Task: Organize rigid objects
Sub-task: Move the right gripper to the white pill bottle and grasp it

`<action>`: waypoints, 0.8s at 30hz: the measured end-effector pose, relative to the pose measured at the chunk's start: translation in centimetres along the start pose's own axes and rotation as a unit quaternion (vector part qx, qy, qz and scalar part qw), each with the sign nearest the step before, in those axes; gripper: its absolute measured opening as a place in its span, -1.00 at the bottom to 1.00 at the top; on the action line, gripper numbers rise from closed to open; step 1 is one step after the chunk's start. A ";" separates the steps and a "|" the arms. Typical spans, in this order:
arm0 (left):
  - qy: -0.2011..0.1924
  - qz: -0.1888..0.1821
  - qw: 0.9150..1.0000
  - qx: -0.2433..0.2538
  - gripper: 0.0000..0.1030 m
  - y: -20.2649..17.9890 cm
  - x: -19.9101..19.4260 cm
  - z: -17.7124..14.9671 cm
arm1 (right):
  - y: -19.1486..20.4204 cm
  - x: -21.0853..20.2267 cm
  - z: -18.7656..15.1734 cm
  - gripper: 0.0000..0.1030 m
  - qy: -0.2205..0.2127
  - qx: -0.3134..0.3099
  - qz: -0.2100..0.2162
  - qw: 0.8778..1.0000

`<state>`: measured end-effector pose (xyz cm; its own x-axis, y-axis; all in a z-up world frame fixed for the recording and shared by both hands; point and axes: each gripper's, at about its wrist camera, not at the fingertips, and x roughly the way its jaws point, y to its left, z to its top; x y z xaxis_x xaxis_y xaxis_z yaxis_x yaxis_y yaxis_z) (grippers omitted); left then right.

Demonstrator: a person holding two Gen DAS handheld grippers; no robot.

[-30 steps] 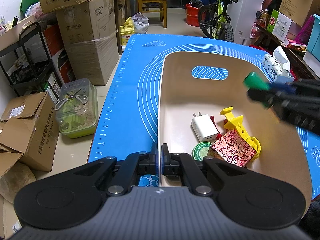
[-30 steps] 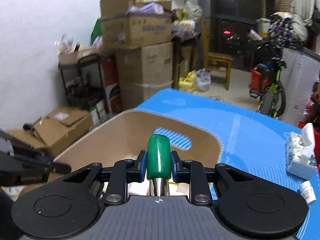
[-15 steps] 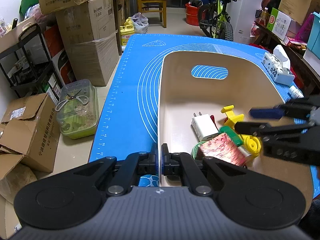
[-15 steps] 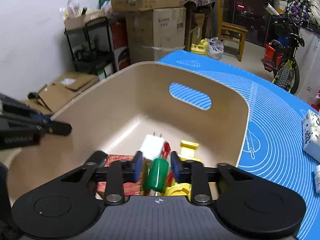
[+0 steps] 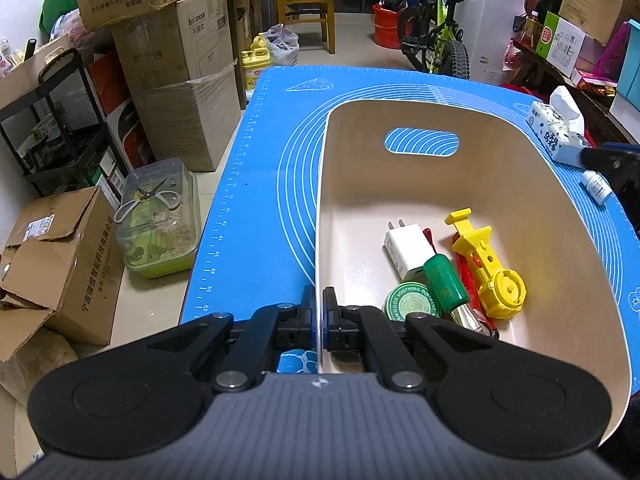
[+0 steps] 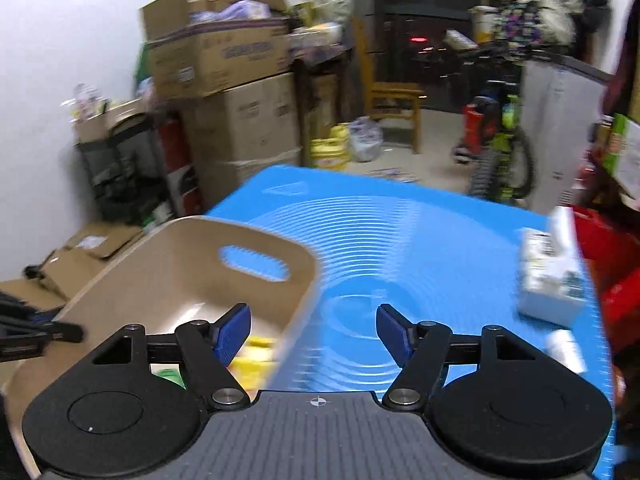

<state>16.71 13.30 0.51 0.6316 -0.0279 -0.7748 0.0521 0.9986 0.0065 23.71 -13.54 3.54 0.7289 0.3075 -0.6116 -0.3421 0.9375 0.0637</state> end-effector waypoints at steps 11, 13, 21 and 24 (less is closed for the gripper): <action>0.002 0.002 1.000 0.001 -0.91 -0.1 0.0 0.1 | -12.3 -0.1 -3.0 0.66 0.015 0.034 -0.146 0.989; 0.003 0.002 1.000 0.001 -0.91 -0.1 0.0 0.1 | -14.3 0.4 -3.9 0.74 0.019 0.048 -0.162 0.985; 0.005 0.002 1.000 0.001 -0.91 -0.1 0.1 0.0 | -19.9 4.2 -6.1 0.75 0.062 0.063 -0.182 0.979; 0.006 0.001 1.000 0.001 -0.91 -0.1 0.1 0.0 | -20.7 6.0 -6.4 0.75 0.065 0.079 -0.179 0.978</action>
<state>16.79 13.16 0.44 0.6225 -0.0253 -0.7822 0.0516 0.9986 0.0088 31.34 -32.12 -6.47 0.7003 -0.0599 -0.7113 0.0250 0.9979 -0.0594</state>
